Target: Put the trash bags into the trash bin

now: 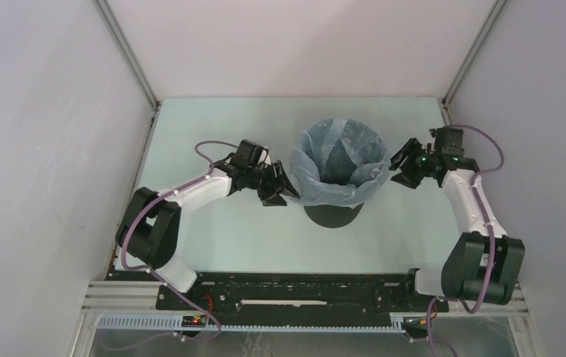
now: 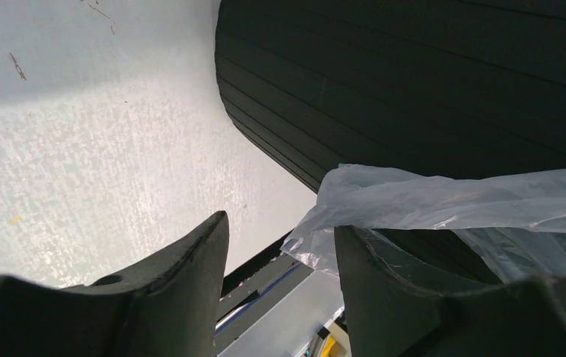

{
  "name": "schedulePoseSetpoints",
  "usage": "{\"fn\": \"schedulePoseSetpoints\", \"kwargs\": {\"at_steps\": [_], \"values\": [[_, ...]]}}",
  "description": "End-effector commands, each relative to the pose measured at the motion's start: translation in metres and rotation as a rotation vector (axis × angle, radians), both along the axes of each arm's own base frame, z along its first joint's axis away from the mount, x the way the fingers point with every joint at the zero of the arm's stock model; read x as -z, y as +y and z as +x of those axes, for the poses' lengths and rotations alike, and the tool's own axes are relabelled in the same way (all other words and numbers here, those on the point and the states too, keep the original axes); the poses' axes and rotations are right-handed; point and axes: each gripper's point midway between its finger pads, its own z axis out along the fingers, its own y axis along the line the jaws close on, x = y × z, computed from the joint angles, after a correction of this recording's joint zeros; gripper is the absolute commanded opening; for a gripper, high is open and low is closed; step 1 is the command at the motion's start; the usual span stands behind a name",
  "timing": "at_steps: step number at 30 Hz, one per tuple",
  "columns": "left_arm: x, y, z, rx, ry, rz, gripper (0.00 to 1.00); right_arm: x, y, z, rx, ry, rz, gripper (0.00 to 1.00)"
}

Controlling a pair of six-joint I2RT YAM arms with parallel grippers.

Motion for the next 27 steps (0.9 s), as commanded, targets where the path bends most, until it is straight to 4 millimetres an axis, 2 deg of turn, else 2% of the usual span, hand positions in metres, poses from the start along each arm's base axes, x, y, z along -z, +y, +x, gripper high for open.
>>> {"fn": "schedulePoseSetpoints", "kwargs": {"at_steps": [1, 3, 6, 8, 11, 12, 14, 15, 16, 17, 20, 23, 27], "values": [[-0.031, -0.007, 0.008, 0.004, -0.08, -0.048, 0.6, -0.067, -0.025, 0.0, 0.05, -0.151, -0.082, 0.67], [-0.029, -0.006, 0.007, 0.003, -0.077, -0.048, 0.6, -0.09, -0.032, -0.004, 0.071, -0.183, -0.122, 0.71], [-0.028, -0.006, 0.006, 0.005, -0.075, -0.049, 0.6, -0.139, -0.036, -0.002, 0.088, -0.29, -0.184, 0.75], [-0.027, -0.005, 0.005, 0.006, -0.072, -0.049, 0.6, -0.175, -0.03, 0.0, 0.069, -0.372, -0.24, 0.77], [-0.026, -0.005, 0.003, 0.005, -0.072, -0.048, 0.6, -0.221, 0.001, 0.004, -0.027, -0.482, -0.33, 0.78], [-0.026, -0.005, 0.003, 0.005, -0.073, -0.05, 0.6, -0.229, 0.02, 0.004, -0.084, -0.506, -0.345, 0.77], [-0.026, -0.004, 0.003, 0.003, -0.073, -0.05, 0.6, -0.234, 0.051, 0.004, -0.176, -0.528, -0.381, 0.75], [-0.026, -0.004, 0.003, 0.003, -0.073, -0.05, 0.6, -0.231, 0.075, 0.001, -0.245, -0.536, -0.397, 0.73], [-0.027, -0.005, 0.003, 0.004, -0.075, -0.052, 0.6, -0.223, 0.082, 0.003, -0.269, -0.525, -0.424, 0.71], [-0.027, -0.005, 0.003, 0.003, -0.074, -0.053, 0.6, -0.212, 0.105, -0.003, -0.346, -0.517, -0.436, 0.67], [-0.027, -0.006, 0.005, 0.002, -0.073, -0.056, 0.6, -0.168, 0.134, -0.006, -0.451, -0.431, -0.512, 0.56], [-0.028, -0.007, 0.006, 0.005, -0.072, -0.06, 0.6, -0.124, 0.147, -0.011, -0.517, -0.342, -0.546, 0.41], [-0.029, -0.008, 0.006, 0.008, -0.07, -0.061, 0.6, -0.077, 0.147, -0.005, -0.541, -0.28, -0.6, 0.37]]}}
